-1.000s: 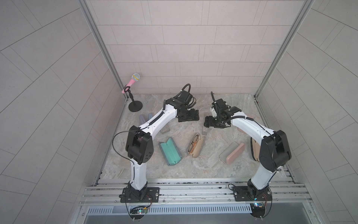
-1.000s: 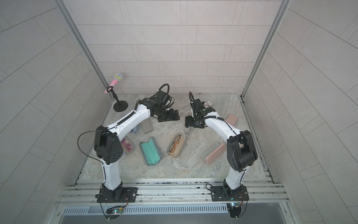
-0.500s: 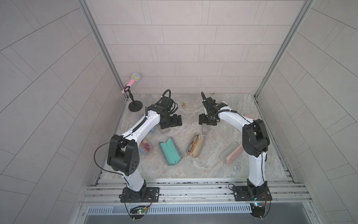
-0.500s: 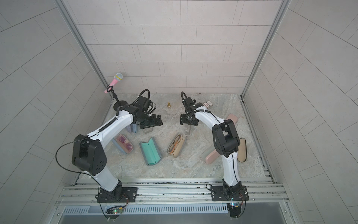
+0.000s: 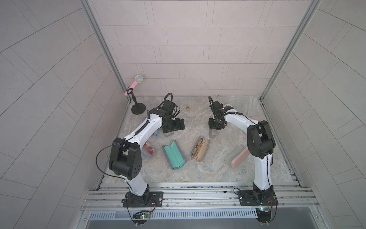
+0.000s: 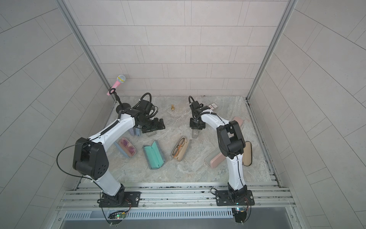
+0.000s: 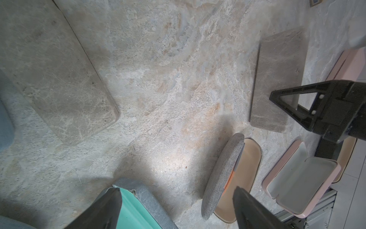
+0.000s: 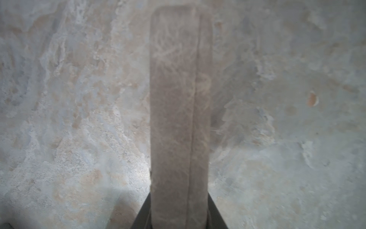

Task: Close the glasses case
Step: Move the glasses case to the center of the board.

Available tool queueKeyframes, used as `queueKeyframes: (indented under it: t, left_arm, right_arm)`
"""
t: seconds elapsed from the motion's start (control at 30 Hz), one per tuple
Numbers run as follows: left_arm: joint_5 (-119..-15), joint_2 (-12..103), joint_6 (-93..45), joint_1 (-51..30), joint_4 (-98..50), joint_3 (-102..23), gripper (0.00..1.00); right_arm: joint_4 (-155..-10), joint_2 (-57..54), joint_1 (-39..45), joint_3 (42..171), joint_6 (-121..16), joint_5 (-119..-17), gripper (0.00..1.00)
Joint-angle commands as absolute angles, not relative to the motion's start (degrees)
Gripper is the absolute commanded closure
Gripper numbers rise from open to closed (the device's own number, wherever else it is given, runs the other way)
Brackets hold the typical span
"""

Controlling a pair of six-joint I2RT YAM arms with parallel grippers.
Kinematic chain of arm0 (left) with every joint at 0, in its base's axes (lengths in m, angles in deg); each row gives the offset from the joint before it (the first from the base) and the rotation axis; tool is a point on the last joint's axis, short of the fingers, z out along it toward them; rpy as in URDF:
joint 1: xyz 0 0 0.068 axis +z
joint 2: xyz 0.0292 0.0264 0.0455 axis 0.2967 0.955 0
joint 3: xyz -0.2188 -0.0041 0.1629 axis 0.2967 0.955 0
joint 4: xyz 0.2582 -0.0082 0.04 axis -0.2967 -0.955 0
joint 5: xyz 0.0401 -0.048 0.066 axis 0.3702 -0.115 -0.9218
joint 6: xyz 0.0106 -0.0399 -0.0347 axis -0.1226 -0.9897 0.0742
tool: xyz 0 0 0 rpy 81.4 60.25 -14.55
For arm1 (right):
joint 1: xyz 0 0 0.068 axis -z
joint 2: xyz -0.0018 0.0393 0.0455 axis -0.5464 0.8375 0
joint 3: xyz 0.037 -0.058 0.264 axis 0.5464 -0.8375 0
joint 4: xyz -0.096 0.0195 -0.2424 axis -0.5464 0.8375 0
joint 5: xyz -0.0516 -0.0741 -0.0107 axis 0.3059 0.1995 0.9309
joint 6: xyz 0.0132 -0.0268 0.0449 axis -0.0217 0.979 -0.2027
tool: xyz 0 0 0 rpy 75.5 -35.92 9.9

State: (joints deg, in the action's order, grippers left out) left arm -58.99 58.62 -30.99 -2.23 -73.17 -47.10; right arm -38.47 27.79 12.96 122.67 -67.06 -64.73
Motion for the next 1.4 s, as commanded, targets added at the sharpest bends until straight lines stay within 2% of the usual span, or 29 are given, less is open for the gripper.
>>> queueKeyframes:
  t: [0.0, 0.43, 0.77, 1.1, 1.2, 1.37]
  left_arm:
    - [-58.75, 58.90, -28.90, -2.00, -74.65, -49.39, 0.05]
    - [-58.99, 59.15, -27.00, -1.93, -74.74, -48.75, 0.05]
    - [-59.14, 59.36, -26.04, -1.90, -74.33, -47.57, 0.04]
    - [-58.11, 60.05, -26.44, -1.92, -73.27, -46.59, 0.04]
    - [-58.37, 59.98, -26.39, -1.92, -73.31, -46.34, 0.04]
    - [-58.39, 60.15, -26.48, -1.91, -73.18, -46.25, 0.04]
  right_arm:
    - [-37.39, 23.51, 15.60, 119.73, -67.46, -61.40, 0.76]
    - [-37.99, 14.14, 27.59, 111.27, -66.07, -57.12, 0.75]
    - [-38.07, 16.06, 34.30, 112.13, -63.64, -56.79, 0.74]
    - [-38.67, 20.28, 35.29, 112.23, -62.39, -58.96, 0.71]
    - [-38.87, 20.80, 35.27, 112.29, -62.23, -59.36, 0.67]
    - [-38.65, 19.82, 35.26, 112.18, -61.94, -60.45, 0.51]
